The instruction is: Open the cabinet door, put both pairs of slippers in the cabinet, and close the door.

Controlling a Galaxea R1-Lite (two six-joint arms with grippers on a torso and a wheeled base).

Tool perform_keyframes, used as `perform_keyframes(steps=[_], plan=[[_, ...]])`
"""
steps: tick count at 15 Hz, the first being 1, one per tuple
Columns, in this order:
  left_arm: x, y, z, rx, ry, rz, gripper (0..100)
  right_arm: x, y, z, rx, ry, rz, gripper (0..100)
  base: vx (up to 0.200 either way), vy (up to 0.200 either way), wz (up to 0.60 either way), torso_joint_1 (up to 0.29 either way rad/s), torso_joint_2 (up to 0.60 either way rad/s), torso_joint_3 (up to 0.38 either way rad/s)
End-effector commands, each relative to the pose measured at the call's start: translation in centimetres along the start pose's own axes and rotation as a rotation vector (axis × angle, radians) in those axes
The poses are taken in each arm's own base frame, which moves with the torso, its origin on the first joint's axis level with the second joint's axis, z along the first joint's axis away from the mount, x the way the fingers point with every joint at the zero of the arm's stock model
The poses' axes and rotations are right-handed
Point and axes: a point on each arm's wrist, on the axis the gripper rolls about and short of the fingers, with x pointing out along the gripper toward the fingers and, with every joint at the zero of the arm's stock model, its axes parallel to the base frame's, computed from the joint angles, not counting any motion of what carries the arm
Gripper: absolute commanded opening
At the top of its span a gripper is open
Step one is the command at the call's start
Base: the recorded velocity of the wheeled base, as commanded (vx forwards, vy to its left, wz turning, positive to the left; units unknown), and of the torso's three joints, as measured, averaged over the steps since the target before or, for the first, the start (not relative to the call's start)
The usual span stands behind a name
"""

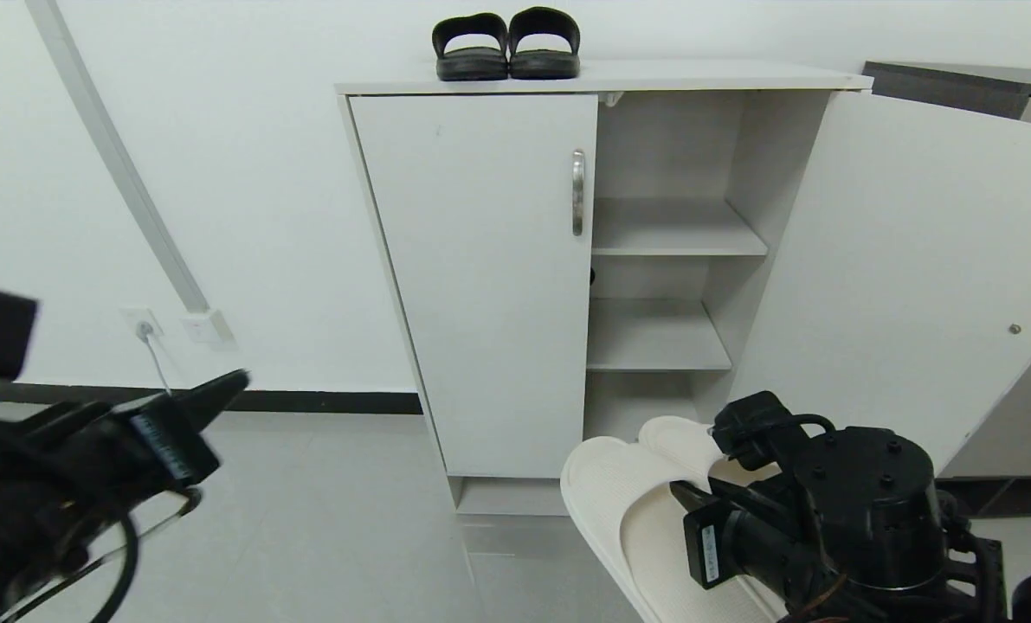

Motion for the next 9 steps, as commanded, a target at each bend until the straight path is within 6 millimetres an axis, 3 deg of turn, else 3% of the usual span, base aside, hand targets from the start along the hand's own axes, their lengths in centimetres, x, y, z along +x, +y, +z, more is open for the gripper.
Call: perform_keyframes(steps=[1,4,7,9], plan=[[-9.8,4.3,-3.5,0.001,-0.170,0.242,0,1.3,0.2,-0.8,-0.006,0.014,-0.014,0,0.000,0.000,0.00,0.000,0.00,0.000],[-14.9,5.4,-7.6,0.092,-0.120,0.270,0,1.8,0.4,-1.1,-0.003,0.004,-0.012,0,0.000,0.000,0.00,0.000,0.00,0.000],[-14.8,6.5,-11.3,0.101,-0.082,0.273,0,1.8,0.4,-1.1,-0.002,0.002,-0.012,0,0.000,0.000,0.00,0.000,0.00,0.000],[-14.6,6.6,-11.6,0.098,-0.090,0.266,0,1.7,0.4,-1.1,-0.001,0.001,-0.013,0,0.000,0.000,0.00,0.000,0.00,0.000]])
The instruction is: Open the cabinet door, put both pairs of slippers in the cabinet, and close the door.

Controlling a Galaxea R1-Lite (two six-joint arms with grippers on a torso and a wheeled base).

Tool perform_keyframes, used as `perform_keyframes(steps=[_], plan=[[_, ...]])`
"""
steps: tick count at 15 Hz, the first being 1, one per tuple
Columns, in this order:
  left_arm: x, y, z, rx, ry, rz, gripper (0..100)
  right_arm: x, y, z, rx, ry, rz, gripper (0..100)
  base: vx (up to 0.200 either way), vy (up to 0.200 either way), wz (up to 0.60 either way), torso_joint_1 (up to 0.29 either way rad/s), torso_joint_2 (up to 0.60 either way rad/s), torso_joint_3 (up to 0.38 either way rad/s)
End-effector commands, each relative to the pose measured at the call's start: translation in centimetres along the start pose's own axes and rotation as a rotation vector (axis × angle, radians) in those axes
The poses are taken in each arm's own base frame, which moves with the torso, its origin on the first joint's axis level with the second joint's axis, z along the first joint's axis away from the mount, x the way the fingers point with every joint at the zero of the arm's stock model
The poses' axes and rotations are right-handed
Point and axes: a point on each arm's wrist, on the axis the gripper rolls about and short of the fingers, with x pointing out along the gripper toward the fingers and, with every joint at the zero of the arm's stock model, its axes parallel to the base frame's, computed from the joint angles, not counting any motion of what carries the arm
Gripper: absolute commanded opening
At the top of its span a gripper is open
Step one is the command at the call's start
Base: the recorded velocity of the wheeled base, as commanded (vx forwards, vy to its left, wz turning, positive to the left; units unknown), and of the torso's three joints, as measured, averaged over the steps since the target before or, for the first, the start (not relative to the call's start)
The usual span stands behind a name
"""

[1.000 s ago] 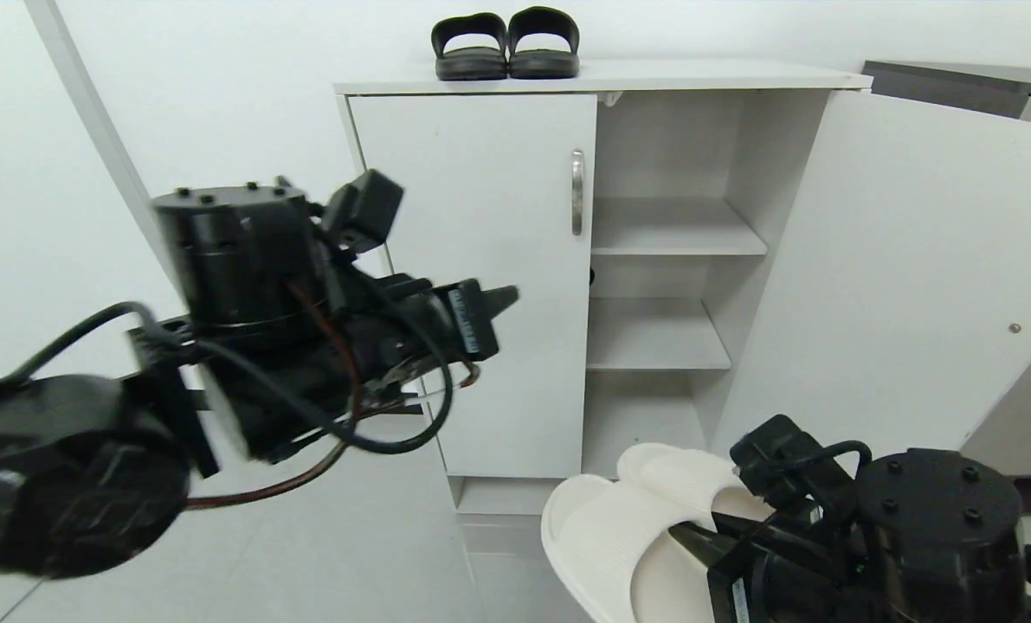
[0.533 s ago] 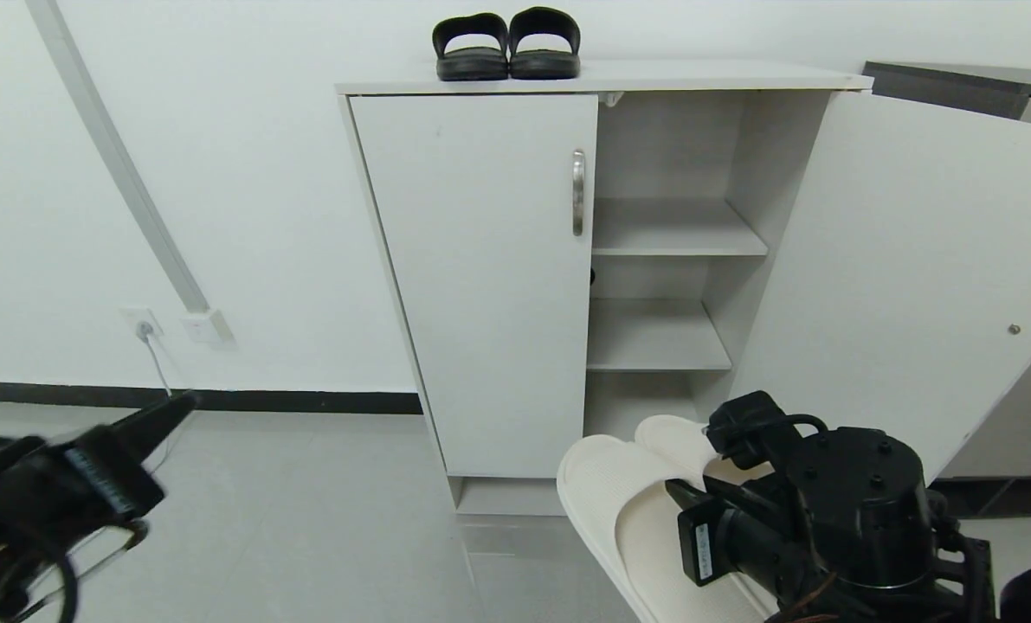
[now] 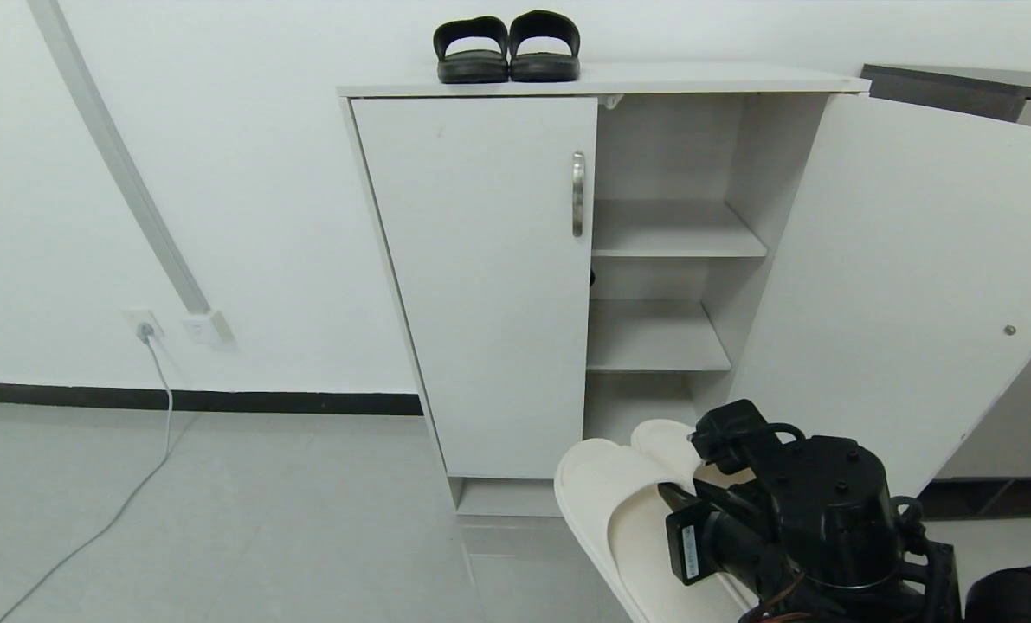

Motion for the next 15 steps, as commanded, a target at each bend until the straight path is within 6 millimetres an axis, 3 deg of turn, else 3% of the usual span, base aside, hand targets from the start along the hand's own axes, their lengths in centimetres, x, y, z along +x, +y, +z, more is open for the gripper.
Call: perform_keyframes(steps=[1,8,10,13,15], plan=[[-0.4,0.4,-1.4,-0.005,-0.048,0.002,0,-0.1,0.0,-0.3,-0.005,0.010,0.001,0,0.000,0.000,0.00,0.000,0.00,0.000],[-1.2,0.2,-1.9,0.097,-0.096,-0.003,0,-0.2,-0.1,-0.3,-0.003,-0.008,0.006,0,0.000,0.000,0.00,0.000,0.00,0.000],[-1.2,-0.2,-2.2,0.115,-0.066,-0.182,0,-0.3,0.0,-0.3,0.005,-0.028,0.013,0,0.000,0.000,0.00,0.000,0.00,0.000],[-1.2,-0.1,-2.2,0.113,-0.066,-0.166,0,-0.3,0.0,-0.2,0.002,-0.050,0.019,0,0.000,0.000,0.00,0.000,0.00,0.000],[-1.2,-0.1,-2.1,0.110,-0.067,-0.166,0,0.9,0.7,0.9,0.019,-0.088,-0.020,0,0.000,0.000,0.00,0.000,0.00,0.000]])
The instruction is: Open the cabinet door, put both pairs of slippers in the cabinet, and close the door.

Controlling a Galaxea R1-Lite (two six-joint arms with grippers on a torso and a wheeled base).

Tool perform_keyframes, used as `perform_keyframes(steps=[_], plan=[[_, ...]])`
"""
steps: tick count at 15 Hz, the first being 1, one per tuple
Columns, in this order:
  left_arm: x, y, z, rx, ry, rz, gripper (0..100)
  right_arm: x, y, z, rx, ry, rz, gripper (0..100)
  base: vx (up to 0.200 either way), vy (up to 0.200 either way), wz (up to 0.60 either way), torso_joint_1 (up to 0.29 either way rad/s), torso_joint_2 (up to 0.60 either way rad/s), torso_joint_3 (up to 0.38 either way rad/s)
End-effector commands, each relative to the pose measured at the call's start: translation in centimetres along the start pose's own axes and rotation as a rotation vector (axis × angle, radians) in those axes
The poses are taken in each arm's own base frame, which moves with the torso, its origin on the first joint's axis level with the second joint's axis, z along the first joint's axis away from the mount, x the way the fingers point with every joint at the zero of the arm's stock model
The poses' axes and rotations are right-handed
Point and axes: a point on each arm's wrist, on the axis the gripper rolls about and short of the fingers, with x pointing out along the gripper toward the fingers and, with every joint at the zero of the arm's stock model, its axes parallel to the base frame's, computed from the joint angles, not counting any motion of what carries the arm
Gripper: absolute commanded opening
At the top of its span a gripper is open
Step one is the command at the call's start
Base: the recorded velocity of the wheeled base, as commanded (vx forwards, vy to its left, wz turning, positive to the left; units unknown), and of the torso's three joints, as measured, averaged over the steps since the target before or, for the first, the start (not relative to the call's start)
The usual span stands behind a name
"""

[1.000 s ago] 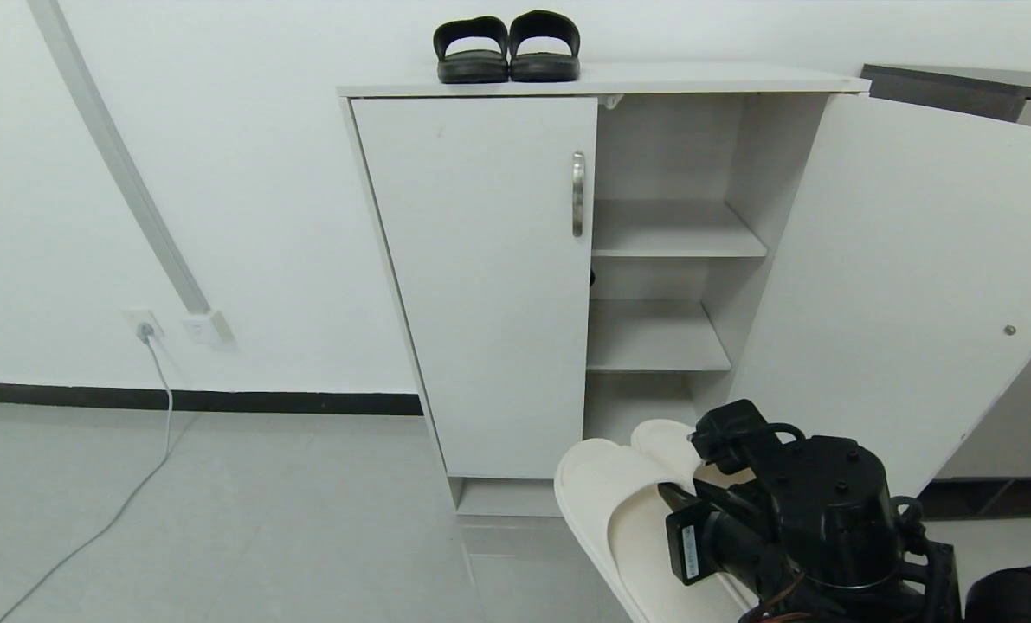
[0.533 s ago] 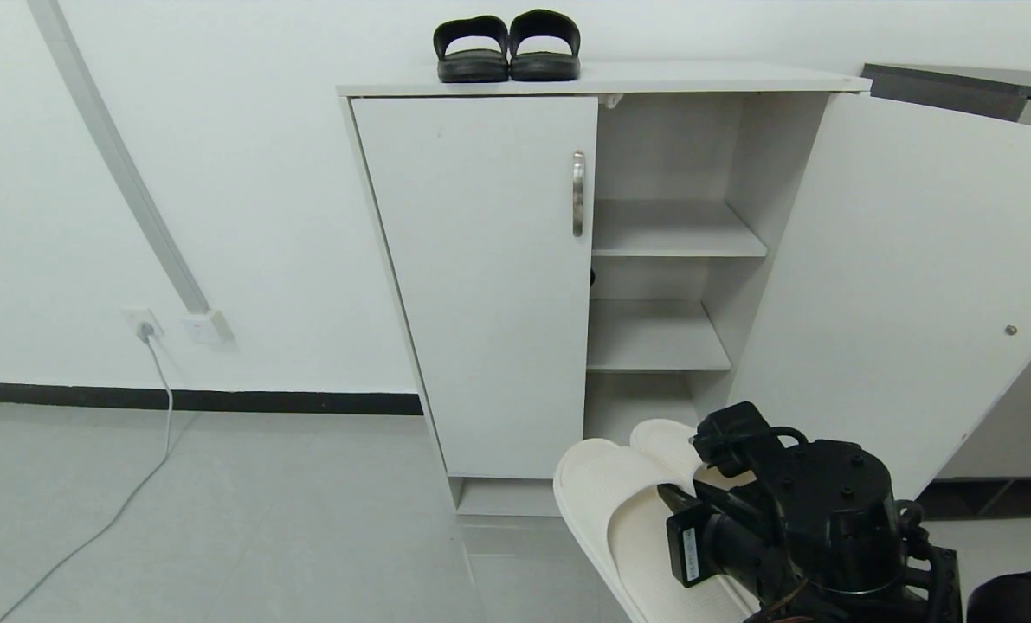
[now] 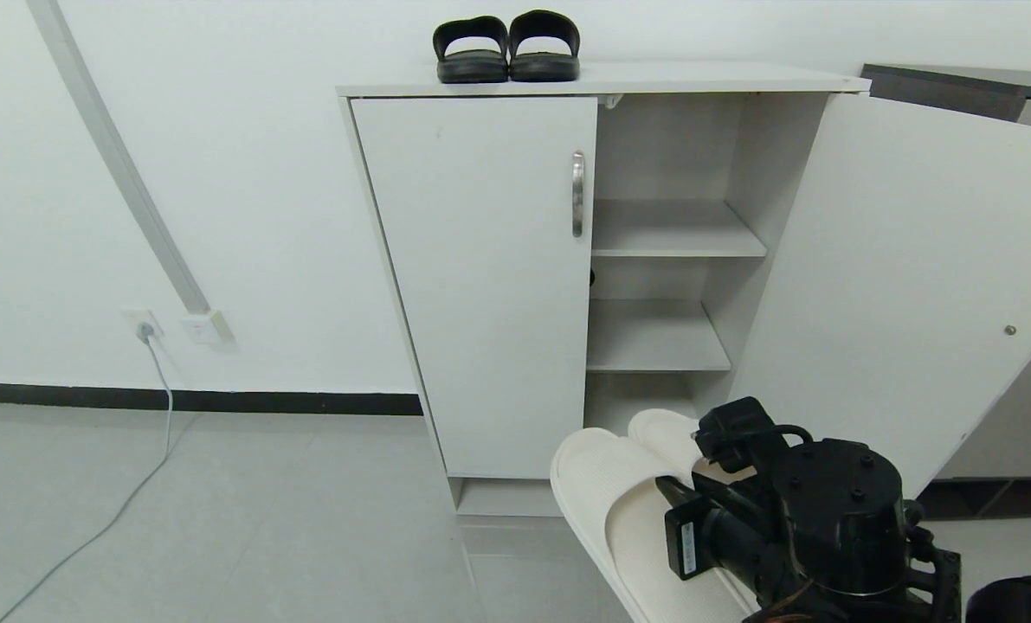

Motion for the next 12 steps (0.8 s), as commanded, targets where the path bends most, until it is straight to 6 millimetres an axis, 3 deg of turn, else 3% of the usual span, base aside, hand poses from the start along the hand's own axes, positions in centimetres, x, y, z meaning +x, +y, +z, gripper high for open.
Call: perform_keyframes(steps=[1,2,4,9,12], plan=[[0.0,0.0,0.0,-0.001,0.000,0.000,0,2.8,0.8,0.7,0.023,-0.044,-0.119,0,0.000,0.000,0.00,0.000,0.00,0.000],[0.0,0.0,0.0,0.003,0.002,-0.002,0,4.7,1.2,0.8,0.032,-0.062,-0.202,0,0.000,0.000,0.00,0.000,0.00,0.000],[0.0,0.0,0.0,0.014,0.002,-0.003,0,6.5,1.9,0.5,0.036,-0.077,-0.279,0,0.000,0.000,0.00,0.000,0.00,0.000],[0.0,0.0,0.0,0.009,0.002,-0.003,0,8.1,1.5,1.4,0.063,-0.112,-0.337,0,0.000,0.000,0.00,0.000,0.00,0.000],[0.0,0.0,0.0,0.011,0.002,-0.003,0,8.9,1.6,0.7,0.057,-0.098,-0.344,0,0.000,-0.200,0.00,0.001,0.00,0.002]])
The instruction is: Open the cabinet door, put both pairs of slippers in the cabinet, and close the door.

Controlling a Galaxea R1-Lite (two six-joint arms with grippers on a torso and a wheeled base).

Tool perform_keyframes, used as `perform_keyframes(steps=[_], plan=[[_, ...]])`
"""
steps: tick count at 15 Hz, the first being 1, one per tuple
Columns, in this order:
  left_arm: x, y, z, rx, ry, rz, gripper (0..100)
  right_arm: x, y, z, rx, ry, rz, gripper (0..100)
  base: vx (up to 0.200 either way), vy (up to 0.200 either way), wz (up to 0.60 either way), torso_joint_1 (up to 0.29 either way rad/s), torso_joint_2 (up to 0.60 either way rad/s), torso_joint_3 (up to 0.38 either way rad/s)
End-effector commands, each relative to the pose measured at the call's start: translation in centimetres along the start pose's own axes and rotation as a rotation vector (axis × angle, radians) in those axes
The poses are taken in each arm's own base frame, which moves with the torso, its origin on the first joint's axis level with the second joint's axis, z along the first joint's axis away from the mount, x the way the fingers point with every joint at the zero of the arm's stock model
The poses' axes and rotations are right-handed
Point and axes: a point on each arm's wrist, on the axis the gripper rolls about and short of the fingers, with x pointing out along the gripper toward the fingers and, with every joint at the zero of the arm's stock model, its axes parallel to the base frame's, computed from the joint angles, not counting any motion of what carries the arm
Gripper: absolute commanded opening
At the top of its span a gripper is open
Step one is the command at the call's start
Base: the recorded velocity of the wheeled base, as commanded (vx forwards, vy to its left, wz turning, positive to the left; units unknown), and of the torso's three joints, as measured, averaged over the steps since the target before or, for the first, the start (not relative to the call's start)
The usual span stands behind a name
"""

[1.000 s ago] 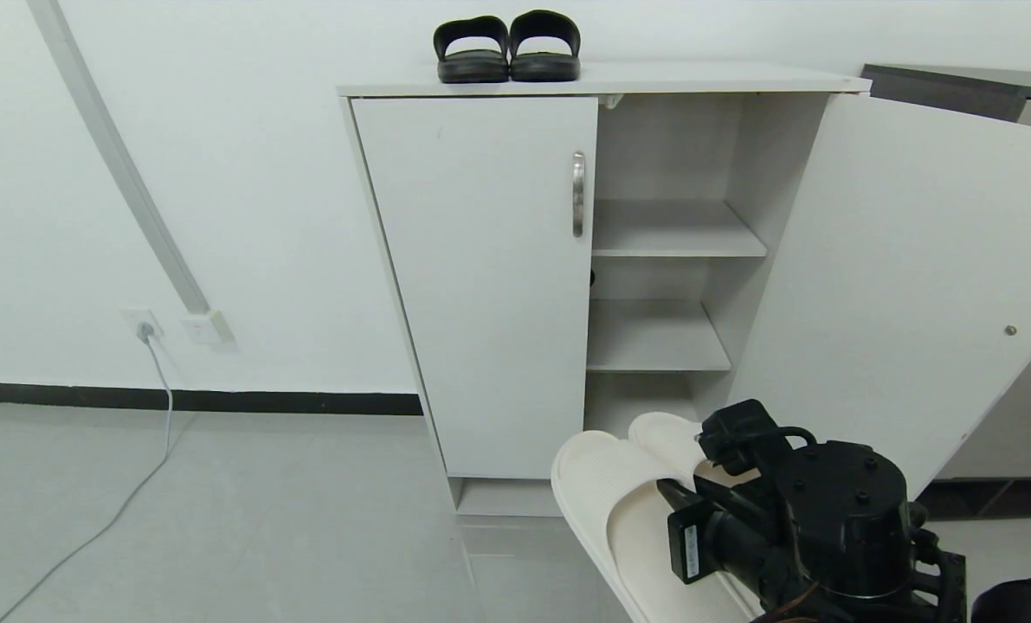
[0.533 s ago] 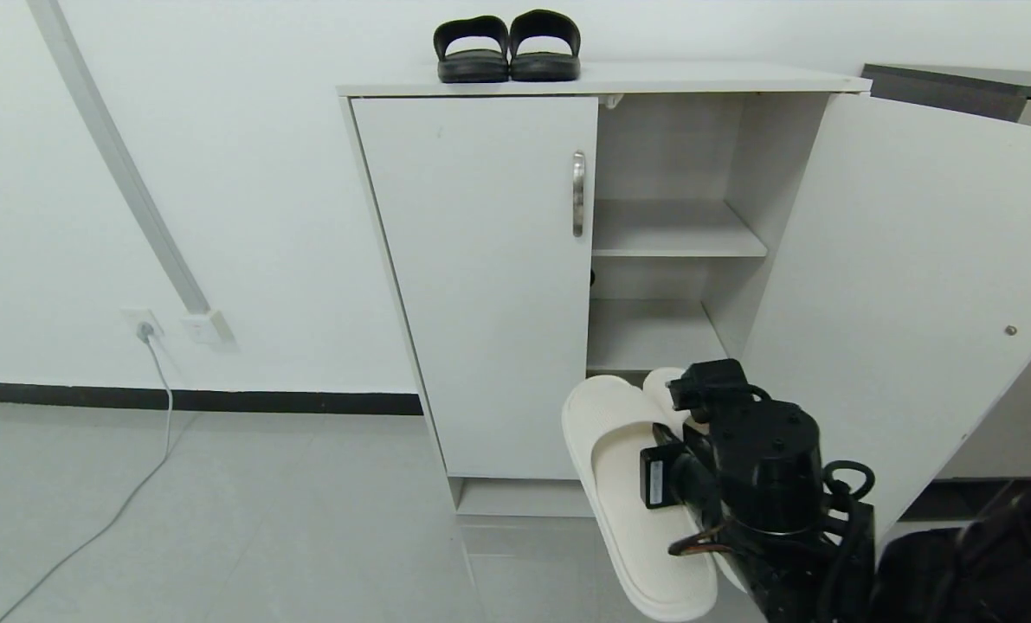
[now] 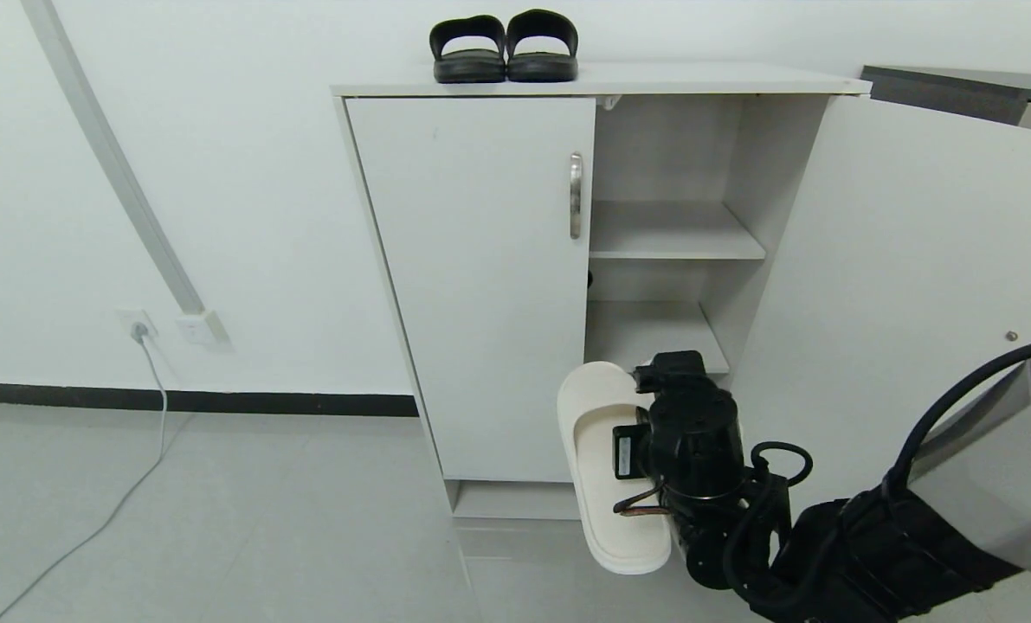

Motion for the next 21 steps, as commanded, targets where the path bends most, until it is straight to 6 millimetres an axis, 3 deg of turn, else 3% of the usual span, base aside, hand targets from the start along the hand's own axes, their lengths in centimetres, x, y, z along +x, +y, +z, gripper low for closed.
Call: perform_keyframes(steps=[1,3,10,21], plan=[[0.0,0.0,0.0,0.000,0.002,0.001,0,0.6,0.0,-0.8,-0.012,0.014,-0.010,0,0.000,-0.200,0.00,0.007,0.00,-0.002],[0.0,0.0,0.0,-0.002,0.004,0.001,0,0.8,-0.2,-0.9,-0.014,0.017,-0.019,0,0.000,-0.200,0.00,0.002,0.00,0.002],[0.0,0.0,0.0,-0.003,0.002,0.002,0,3.4,0.6,-2.6,-0.024,0.043,-0.001,0,0.000,0.000,0.00,0.000,0.00,0.000],[0.0,0.0,0.0,-0.005,0.002,0.002,0,5.1,0.8,-3.6,-0.026,0.039,-0.019,0,0.000,0.000,0.00,0.001,0.00,-0.010]])
